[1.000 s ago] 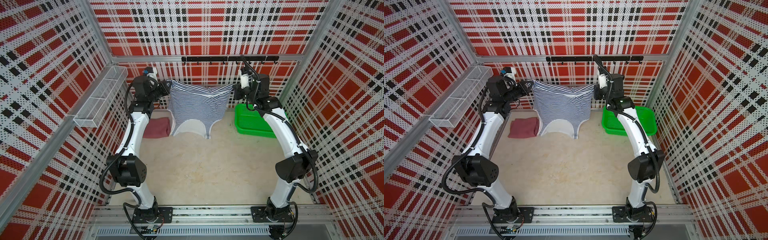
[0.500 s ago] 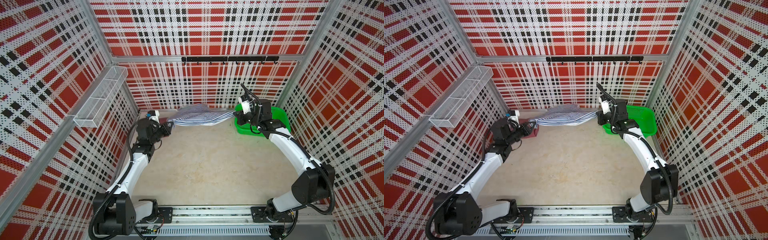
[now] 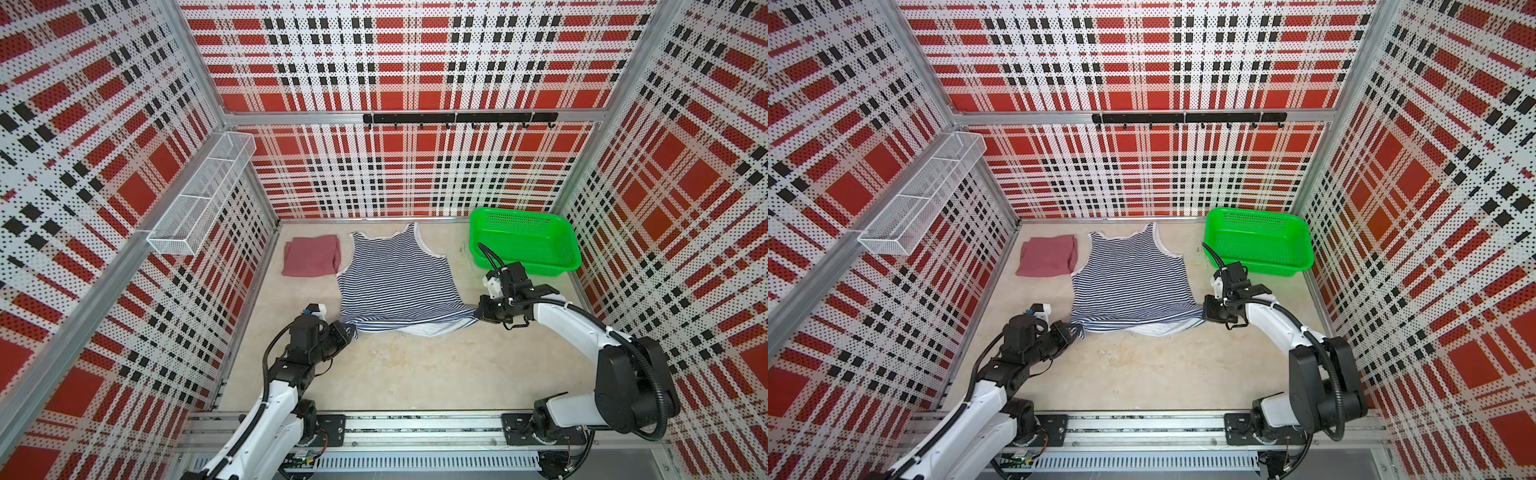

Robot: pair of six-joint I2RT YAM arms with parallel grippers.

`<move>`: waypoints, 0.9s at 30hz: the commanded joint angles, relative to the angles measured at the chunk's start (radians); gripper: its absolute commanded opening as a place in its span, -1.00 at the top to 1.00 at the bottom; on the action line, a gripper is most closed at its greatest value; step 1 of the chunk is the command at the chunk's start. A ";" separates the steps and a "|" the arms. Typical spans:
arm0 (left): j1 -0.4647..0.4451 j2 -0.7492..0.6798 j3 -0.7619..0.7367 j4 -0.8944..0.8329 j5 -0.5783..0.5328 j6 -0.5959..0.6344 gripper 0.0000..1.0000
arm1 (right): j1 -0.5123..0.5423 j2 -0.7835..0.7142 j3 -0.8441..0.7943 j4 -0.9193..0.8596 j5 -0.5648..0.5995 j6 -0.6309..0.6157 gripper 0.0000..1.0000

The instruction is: Fold and stack the tank tops

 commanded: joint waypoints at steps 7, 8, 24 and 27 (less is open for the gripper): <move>0.040 0.041 0.269 -0.334 -0.167 0.129 -0.15 | 0.002 -0.017 0.169 -0.233 0.296 -0.047 0.17; 0.061 0.070 0.326 -0.365 -0.181 0.175 -0.17 | 0.001 -0.013 0.203 -0.238 0.303 -0.059 0.16; -0.097 0.763 0.535 0.206 -0.161 0.281 -0.15 | 0.268 0.162 0.085 0.210 0.148 0.200 0.54; -0.101 0.921 0.599 0.258 -0.150 0.312 -0.13 | 0.285 0.220 0.034 0.292 0.155 0.239 0.54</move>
